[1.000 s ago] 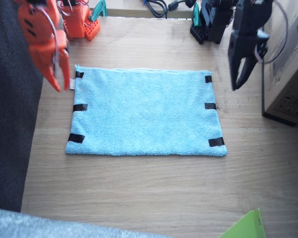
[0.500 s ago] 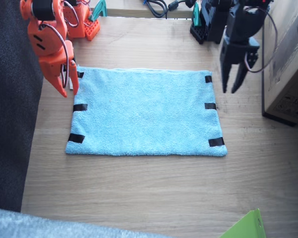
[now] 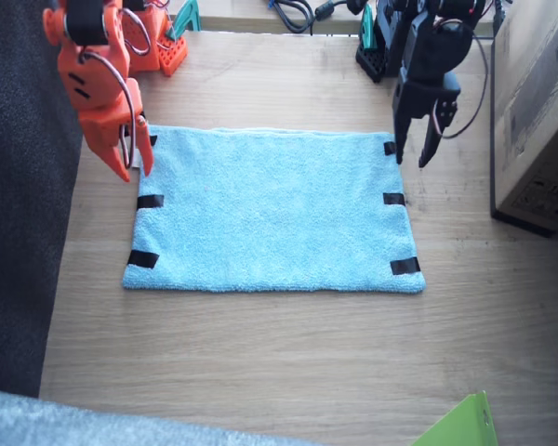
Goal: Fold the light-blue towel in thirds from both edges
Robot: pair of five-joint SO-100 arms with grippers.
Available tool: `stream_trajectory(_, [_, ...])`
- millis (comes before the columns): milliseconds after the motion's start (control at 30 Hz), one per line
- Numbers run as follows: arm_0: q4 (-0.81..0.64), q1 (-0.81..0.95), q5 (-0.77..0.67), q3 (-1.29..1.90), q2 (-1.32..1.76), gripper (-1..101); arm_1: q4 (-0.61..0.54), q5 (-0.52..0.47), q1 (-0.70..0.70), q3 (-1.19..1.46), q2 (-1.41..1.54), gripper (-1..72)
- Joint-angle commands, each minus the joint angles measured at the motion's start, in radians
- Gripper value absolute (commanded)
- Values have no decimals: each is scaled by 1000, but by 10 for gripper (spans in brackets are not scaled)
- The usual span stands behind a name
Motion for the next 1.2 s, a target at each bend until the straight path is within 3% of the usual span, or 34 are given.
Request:
stream_trajectory(0, [2, -11, 5, -48, -41, 242, -3, 6, 9, 0, 20, 170])
stream_trajectory(1167, [118, -31, 34, -204, -259, 256, -67, -14, 20, 103, -72, 189])
